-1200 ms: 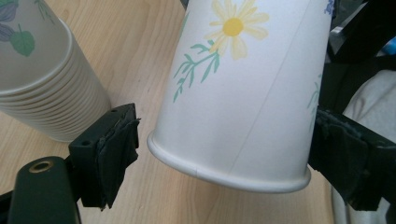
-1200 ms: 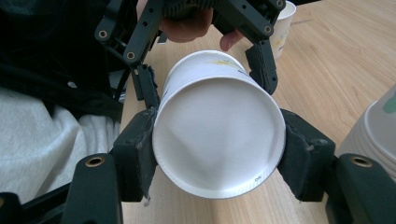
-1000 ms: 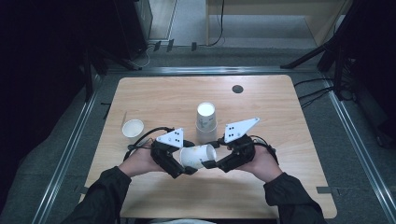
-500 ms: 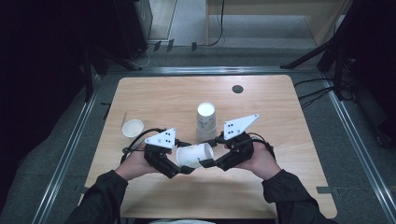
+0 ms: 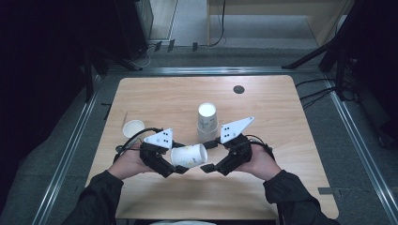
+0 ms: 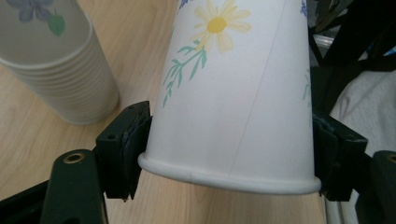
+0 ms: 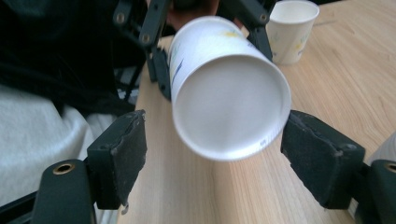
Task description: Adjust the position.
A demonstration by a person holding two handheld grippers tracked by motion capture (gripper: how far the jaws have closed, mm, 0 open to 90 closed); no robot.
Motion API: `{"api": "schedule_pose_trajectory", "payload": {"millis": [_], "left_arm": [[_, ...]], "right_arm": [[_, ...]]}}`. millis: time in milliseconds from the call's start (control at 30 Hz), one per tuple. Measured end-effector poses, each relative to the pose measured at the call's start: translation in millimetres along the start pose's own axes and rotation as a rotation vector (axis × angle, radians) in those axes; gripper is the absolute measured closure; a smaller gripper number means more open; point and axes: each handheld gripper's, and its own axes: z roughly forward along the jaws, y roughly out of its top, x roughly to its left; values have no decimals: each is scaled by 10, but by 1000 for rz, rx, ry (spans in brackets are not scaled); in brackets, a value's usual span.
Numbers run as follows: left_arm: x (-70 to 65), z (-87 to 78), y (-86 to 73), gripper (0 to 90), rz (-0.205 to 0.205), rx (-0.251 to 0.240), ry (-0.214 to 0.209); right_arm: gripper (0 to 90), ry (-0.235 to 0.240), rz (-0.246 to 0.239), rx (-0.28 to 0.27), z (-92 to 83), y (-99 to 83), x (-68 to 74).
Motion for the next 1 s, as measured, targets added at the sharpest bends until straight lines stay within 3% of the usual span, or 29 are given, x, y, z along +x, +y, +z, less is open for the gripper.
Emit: {"api": "schedule_pose_trajectory", "payload": {"millis": [167, 233, 267, 367, 767, 1000], "left_arm": [[3, 41, 11, 244, -3, 97, 1], [-18, 124, 17, 245, -2, 157, -10], [-18, 124, 17, 244, -2, 157, -10], [-38, 227, 26, 244, 2, 222, -18], [-79, 415, 85, 244, 22, 312, -37], [-94, 517, 135, 243, 33, 336, -57]], "right_arm": [[230, -16, -18, 46, 55, -27, 4], [232, -19, -24, 67, 104, -47, -6], [232, -19, -24, 67, 104, -47, -6], [236, -28, -34, 114, 187, -88, -21], [256, -4, -47, 166, 356, -141, -24], [264, -3, -53, 196, 439, -190, 0]]}}
